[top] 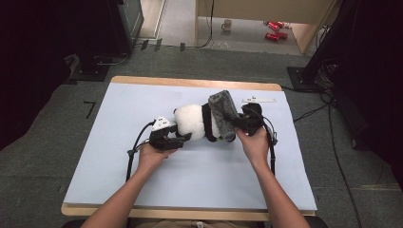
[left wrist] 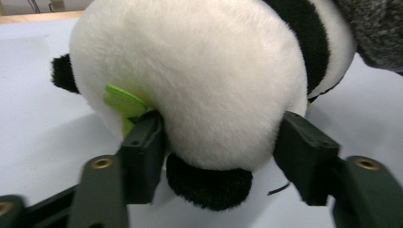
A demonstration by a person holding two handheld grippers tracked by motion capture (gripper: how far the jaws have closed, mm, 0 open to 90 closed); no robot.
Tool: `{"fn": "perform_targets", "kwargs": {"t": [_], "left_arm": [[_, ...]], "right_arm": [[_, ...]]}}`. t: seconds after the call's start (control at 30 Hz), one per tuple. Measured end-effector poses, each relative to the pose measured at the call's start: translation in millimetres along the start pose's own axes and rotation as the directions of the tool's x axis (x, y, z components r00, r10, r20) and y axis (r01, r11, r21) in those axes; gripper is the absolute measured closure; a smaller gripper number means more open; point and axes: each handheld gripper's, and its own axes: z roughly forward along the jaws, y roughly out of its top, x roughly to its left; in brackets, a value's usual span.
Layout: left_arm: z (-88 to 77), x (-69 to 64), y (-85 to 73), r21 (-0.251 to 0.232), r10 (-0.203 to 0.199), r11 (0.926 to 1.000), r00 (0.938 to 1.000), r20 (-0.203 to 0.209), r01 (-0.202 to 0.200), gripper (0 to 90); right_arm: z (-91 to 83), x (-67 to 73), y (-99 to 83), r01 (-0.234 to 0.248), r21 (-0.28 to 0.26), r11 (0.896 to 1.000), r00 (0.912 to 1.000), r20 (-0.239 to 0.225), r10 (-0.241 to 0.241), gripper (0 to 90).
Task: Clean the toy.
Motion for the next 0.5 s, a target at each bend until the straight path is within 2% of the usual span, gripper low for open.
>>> {"fn": "perform_targets", "kwargs": {"t": [0.07, 0.13, 0.27, 0.37, 0.43, 0.5], "left_arm": [[-0.7, 2.9, 1.0, 0.008, -0.055, 0.9985, 0.9984, 0.017, 0.055, 46.8], [-2.3, 3.2, 3.4, 0.022, -0.086, 0.9961, 0.996, 0.022, 0.086, 53.1], [-4.8, -4.5, 13.5, 0.056, -0.108, 0.9929, 0.993, 0.048, 0.105, 59.9], [-8.1, -12.9, 20.3, 0.08, -0.135, 0.9884, 0.9882, 0.072, 0.129, 61.0], [-14.4, -17.1, 24.0, 0.097, -0.161, 0.9835, 0.9838, 0.08, 0.153, 61.1], [-23.3, -20.3, 26.9, 0.098, -0.199, 0.9767, 0.9758, 0.09, 0.191, 61.2]], "right_arm": [[-1.9, 2.1, 0.8, -0.007, -0.005, 1.0, 0.9999, -0.013, 0.007, 78.0], [-4.4, 8.2, 1.7, 0.0, -0.016, 1.0, 0.9999, -0.011, 0.0, 78.1], [-7.6, 27.6, 4.3, 0.018, -0.039, 0.999, 0.9978, -0.062, -0.02, 78.1], [-7.3, 48.7, 5.3, 0.057, -0.04, 0.998, 0.9927, -0.104, -0.061, 78.2], [-5.9, 61.7, 4.4, 0.069, -0.041, 0.997, 0.9873, -0.14, -0.074, 78.2], [-2.7, 72.3, 2.2, 0.078, -0.033, 0.996, 0.981, -0.176, -0.082, 78.2]]}}
